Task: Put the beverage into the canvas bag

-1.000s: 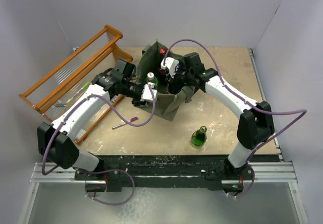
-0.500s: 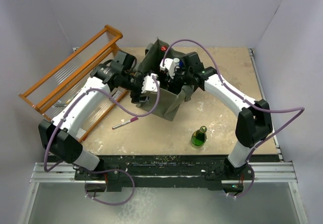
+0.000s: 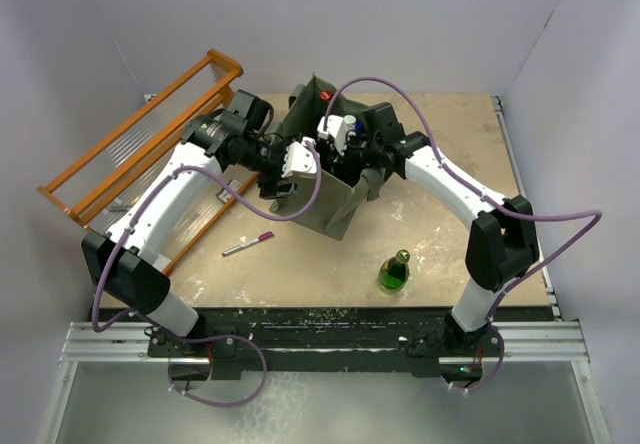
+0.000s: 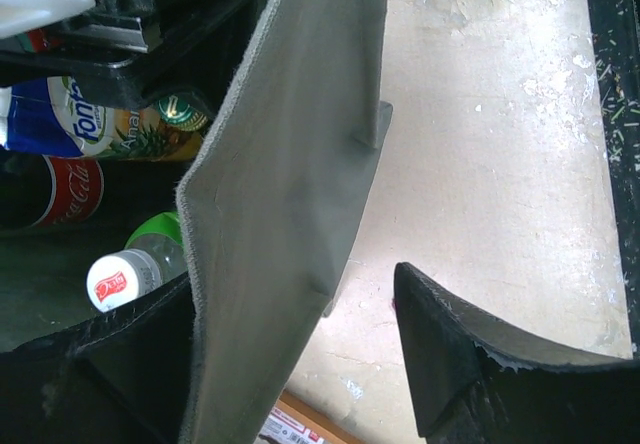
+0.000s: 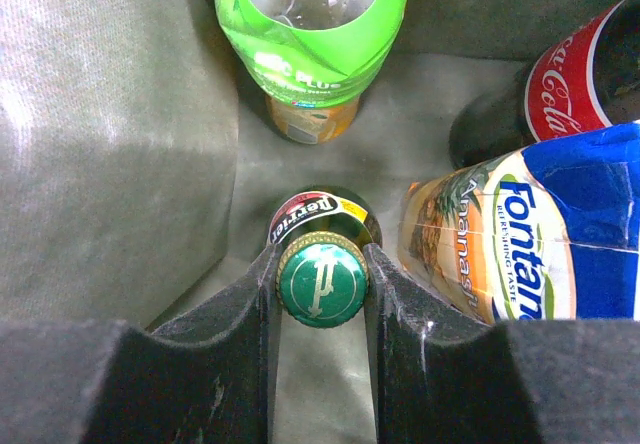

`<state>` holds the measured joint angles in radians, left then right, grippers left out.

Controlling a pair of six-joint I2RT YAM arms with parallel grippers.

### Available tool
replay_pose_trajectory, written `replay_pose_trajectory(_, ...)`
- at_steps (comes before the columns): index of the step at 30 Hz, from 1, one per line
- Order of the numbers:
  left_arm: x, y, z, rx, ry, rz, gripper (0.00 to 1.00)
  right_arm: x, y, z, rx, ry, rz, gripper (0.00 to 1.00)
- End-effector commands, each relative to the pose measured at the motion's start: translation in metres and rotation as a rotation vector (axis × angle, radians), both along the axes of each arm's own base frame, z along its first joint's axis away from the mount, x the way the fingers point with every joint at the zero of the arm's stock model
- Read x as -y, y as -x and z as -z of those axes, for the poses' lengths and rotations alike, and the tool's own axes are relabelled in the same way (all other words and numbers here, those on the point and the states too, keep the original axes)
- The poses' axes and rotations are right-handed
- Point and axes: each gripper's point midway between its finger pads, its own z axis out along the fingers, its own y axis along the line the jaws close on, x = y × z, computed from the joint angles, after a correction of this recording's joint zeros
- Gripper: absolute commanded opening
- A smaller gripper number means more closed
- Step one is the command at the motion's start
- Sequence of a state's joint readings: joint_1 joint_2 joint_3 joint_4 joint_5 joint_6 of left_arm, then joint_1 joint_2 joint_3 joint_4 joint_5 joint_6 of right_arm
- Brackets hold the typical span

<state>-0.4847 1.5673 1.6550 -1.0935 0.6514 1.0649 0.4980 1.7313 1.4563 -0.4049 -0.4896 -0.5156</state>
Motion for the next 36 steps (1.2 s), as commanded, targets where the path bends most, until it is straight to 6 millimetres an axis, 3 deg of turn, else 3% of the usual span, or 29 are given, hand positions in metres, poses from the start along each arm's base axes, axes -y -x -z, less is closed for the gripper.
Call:
replay_pose_trajectory(1,0.014,0.001,-0.033,0.081,0.114,0.062,0.76,-0.012,0.002,-0.002,-0.049,-0.063,-0.005,0.00)
replay_pose_trajectory(8,0.036,-0.008,-0.054,0.120,0.244,0.106,0.71,-0.019,0.007,-0.012,-0.109,-0.102,-0.002,0.00)
replay_pose_trajectory(16,0.035,0.009,-0.049,0.068,0.253,0.140,0.41,-0.025,0.015,-0.040,-0.097,-0.169,-0.027,0.00)
replay_pose_trajectory(20,0.035,0.025,-0.036,0.040,0.227,0.161,0.32,-0.025,0.008,-0.053,-0.055,-0.204,-0.007,0.00)
replay_pose_trajectory(24,0.036,0.043,-0.009,0.012,0.148,0.206,0.24,-0.022,-0.003,-0.062,-0.038,-0.254,0.036,0.00)
replay_pose_trajectory(36,0.024,0.053,0.031,-0.061,0.057,0.170,0.12,-0.011,-0.008,-0.055,-0.048,-0.275,0.037,0.00)
